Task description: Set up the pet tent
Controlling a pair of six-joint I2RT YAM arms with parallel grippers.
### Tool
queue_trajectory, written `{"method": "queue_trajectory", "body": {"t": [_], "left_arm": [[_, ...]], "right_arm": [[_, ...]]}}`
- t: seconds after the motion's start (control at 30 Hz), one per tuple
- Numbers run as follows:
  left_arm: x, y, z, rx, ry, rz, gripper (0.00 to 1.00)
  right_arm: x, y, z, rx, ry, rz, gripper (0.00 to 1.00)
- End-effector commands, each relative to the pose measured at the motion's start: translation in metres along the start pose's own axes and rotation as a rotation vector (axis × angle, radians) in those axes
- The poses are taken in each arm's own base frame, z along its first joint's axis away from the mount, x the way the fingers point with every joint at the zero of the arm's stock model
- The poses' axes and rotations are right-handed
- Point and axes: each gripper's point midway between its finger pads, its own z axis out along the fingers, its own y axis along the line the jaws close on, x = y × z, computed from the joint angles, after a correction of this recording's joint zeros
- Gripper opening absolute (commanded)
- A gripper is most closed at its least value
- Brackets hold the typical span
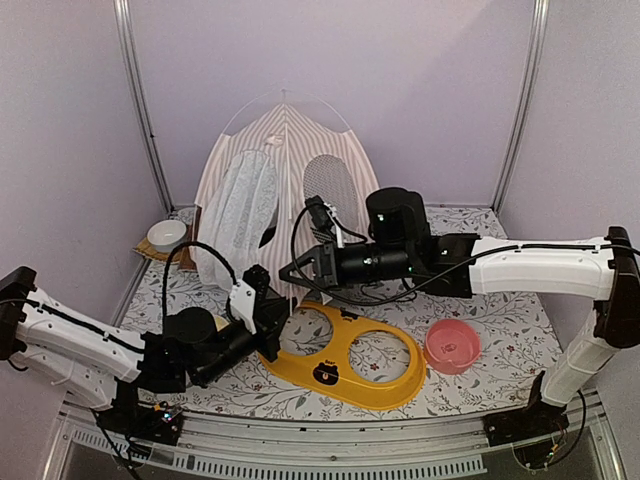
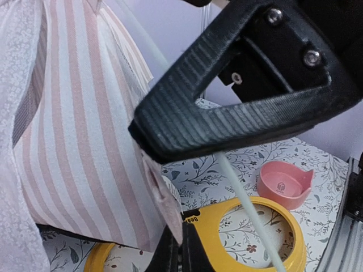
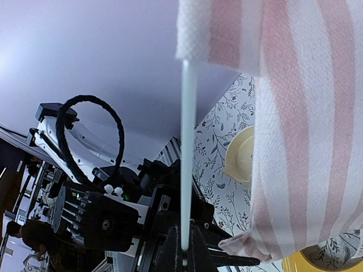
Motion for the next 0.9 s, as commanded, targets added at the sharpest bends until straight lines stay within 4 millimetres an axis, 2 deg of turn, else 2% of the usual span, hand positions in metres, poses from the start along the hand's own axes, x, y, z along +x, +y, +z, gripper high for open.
{"method": "queue_trajectory", "body": {"t": [0.0, 0.53, 0.87], "left_arm": [[0.068, -0.022, -0.018, 0.085, 0.2, 0.131, 0.0], [0.085, -0.034, -0.033, 0.085, 0.24, 0.172, 0.0], [0.094, -0.042, -0.039, 0.08, 0.263, 0.204, 0.0]], "right_arm": [[-0.108, 0.03, -0.029, -0.032, -0.354, -0.09, 0.0], [-0.144, 0.016, -0.036, 0.024, -0.454, -0.071, 0.0], [-0.16, 0.009, -0.038, 0.058, -0.513, -0.055, 0.0]]}}
